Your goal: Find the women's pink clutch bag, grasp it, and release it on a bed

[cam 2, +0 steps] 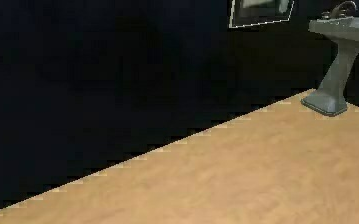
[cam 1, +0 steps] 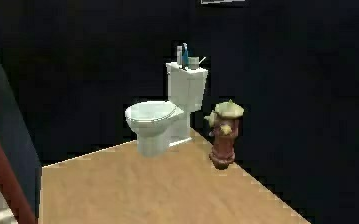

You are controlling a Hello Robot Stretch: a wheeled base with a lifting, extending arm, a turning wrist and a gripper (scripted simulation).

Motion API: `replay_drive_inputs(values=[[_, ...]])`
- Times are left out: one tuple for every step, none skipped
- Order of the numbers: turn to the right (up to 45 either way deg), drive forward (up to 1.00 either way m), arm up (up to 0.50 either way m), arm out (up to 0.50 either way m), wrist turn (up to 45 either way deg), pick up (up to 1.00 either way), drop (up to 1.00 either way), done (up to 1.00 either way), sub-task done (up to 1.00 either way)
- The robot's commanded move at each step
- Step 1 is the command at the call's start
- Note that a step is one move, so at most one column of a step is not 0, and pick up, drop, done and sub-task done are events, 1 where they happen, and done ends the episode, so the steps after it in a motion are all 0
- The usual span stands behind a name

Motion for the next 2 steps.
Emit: replay_drive_inputs(values=[[45.0, 0.0, 0.0, 0.0, 0.0, 0.0, 0.0, 0.0, 0.0], [9.0, 0.0, 0.0, 0.0, 0.0, 0.0, 0.0, 0.0, 0.0]])
